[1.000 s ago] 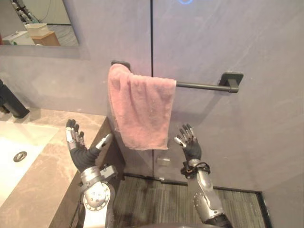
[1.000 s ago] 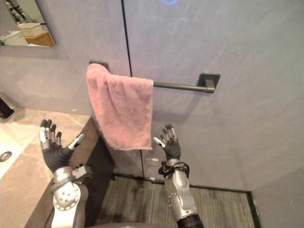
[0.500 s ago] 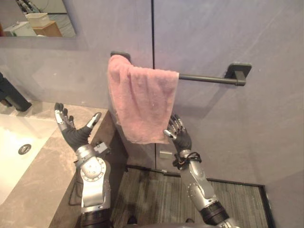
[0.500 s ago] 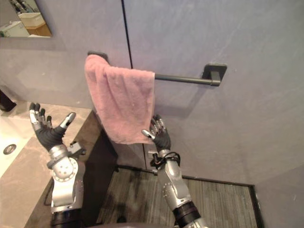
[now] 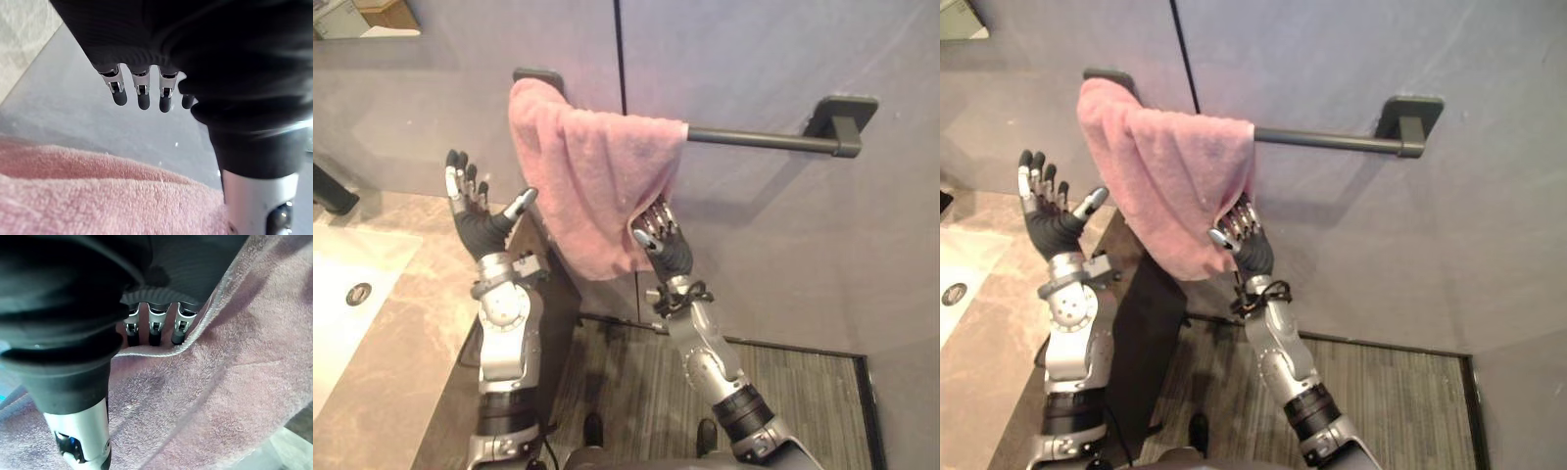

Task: Organize washtable

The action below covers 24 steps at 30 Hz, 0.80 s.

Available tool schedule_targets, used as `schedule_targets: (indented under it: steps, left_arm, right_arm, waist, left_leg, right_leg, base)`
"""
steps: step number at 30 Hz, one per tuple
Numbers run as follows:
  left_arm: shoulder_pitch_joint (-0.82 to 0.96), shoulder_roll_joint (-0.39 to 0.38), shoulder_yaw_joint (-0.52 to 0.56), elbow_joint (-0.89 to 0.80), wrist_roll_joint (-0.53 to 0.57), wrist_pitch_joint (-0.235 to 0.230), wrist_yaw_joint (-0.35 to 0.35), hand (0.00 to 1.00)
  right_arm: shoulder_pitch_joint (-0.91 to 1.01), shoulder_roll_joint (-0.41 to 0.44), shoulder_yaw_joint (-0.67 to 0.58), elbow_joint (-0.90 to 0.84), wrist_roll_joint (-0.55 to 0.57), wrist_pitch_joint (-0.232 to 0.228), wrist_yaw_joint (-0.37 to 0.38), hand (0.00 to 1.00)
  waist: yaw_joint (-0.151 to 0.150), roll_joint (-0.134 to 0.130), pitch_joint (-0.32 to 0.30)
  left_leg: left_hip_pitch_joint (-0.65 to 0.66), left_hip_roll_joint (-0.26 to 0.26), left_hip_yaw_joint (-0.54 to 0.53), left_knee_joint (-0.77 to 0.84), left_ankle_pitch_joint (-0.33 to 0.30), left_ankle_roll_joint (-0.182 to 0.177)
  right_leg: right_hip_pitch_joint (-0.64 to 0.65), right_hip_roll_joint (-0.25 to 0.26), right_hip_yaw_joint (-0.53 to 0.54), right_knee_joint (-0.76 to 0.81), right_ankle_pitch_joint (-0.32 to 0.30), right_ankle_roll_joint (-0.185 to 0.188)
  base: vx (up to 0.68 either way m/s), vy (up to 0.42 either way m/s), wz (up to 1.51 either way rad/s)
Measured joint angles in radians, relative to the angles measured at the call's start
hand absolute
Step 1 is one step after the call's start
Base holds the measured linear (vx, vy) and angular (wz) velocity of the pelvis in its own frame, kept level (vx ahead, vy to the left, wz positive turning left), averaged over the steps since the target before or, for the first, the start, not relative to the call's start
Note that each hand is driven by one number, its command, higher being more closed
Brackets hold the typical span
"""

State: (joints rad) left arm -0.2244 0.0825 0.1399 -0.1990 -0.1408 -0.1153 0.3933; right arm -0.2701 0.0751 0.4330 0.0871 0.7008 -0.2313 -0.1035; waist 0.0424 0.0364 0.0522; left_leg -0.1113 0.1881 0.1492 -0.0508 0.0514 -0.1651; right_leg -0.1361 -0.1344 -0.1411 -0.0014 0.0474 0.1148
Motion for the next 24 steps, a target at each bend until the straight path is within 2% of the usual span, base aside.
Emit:
schedule_targets:
  steps: [9, 14, 20, 24]
  left_arm:
    - [0.0, -0.003, -0.015, 0.0, -0.006, 0.0, 0.0, 0.0]
    - [0.003, -0.022, -0.015, 0.0, -0.005, 0.0, 0.001, 0.0]
    - [0.01, -0.043, -0.015, 0.0, -0.004, 0.0, -0.001, 0.0]
    - [0.018, -0.043, -0.014, 0.0, -0.004, 0.0, -0.007, 0.0]
  right_arm:
    - [-0.009, 0.001, 0.006, -0.037, 0.073, -0.012, 0.003, 0.0]
    - [-0.008, 0.001, 0.006, -0.037, 0.156, -0.016, 0.025, 0.0]
    - [0.031, -0.007, 0.005, -0.036, 0.287, -0.015, 0.099, 0.0]
    - [0.108, -0.027, 0.005, -0.036, 0.31, 0.002, 0.132, 0.0]
  waist:
    - [0.0, 0.012, 0.007]
    - [0.001, 0.012, 0.007]
    - [-0.001, 0.012, 0.007]
    - [-0.002, 0.012, 0.007]
  left_leg:
    - [0.004, 0.001, 0.01, 0.0, 0.0, 0.0]
    - [0.009, 0.001, 0.016, -0.001, 0.0, 0.0]
    - [0.022, 0.0, 0.019, -0.007, 0.0, 0.0]
    - [0.032, -0.001, 0.023, -0.019, 0.004, 0.004]
  right_leg:
    - [-0.002, 0.0, 0.002, 0.006, -0.001, -0.002]
    - [-0.002, 0.0, 0.005, 0.009, -0.001, -0.002]
    - [0.008, 0.0, 0.006, 0.008, -0.001, -0.002]
    - [0.012, 0.001, 0.008, 0.004, -0.001, -0.002]
  base:
    - [0.0, 0.0, -0.01]
    - [0.0, 0.0, 0.0]
    - [0.0, 0.0, 0.0]
    - [0.0, 0.0, 0.0]
